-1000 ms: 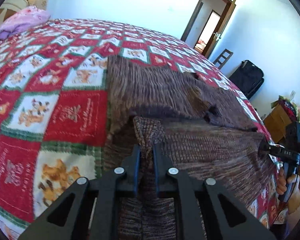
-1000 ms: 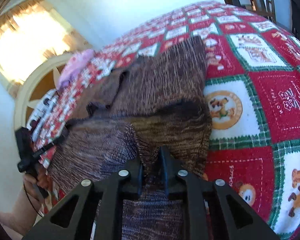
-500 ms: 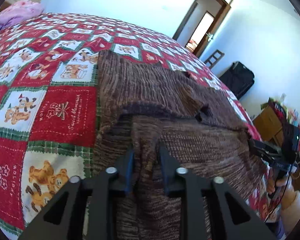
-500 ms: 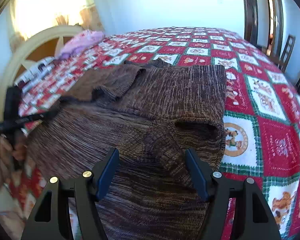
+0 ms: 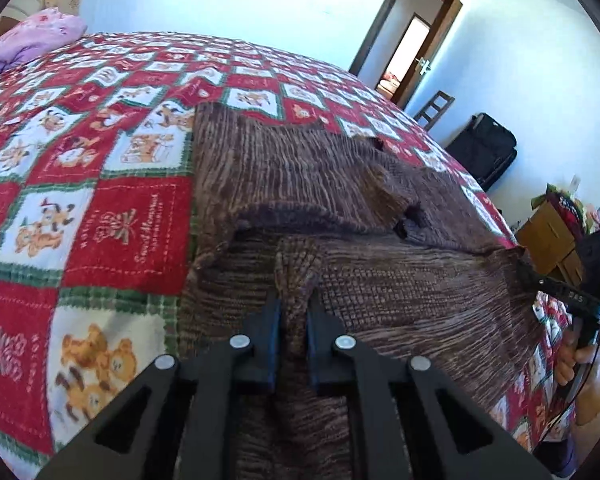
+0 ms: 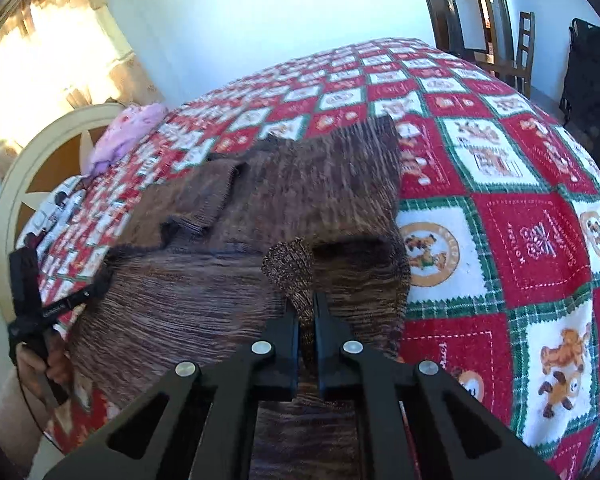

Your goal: Fold small clothes

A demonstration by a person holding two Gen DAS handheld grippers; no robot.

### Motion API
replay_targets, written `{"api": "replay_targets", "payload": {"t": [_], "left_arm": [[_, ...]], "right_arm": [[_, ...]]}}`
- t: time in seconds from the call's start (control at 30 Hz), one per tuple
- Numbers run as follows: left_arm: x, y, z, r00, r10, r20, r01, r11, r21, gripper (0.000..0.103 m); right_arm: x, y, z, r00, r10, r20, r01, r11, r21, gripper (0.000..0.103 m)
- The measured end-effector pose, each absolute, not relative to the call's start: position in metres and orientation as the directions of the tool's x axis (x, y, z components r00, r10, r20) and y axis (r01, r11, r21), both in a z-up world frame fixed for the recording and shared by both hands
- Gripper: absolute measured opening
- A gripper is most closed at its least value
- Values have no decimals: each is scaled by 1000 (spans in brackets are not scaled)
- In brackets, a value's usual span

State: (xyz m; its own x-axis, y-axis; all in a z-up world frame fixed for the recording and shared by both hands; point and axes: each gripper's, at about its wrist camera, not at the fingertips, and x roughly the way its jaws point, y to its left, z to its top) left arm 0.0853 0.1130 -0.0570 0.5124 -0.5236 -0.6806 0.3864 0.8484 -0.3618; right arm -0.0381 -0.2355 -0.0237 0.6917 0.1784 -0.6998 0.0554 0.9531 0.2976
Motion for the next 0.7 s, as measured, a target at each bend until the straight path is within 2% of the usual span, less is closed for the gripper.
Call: {"api": "replay_targets", "payload": {"t": [0.17, 0.37, 0.7], "left_arm": [[87, 125, -19, 568, -543, -619, 357, 840, -408, 11], [108, 120, 18, 639, -502, -582, 352, 864, -359, 11], [206, 109, 26, 699, -407, -588, 242, 908, -341, 11]], "right_arm": [[-44, -225, 20, 752, 183, -633, -9, 963, 269, 6], [-25, -222, 58, 803, 175, -570, -39, 969, 242, 5], [71, -245, 85, 838, 40, -544, 34, 992, 125, 5]]}}
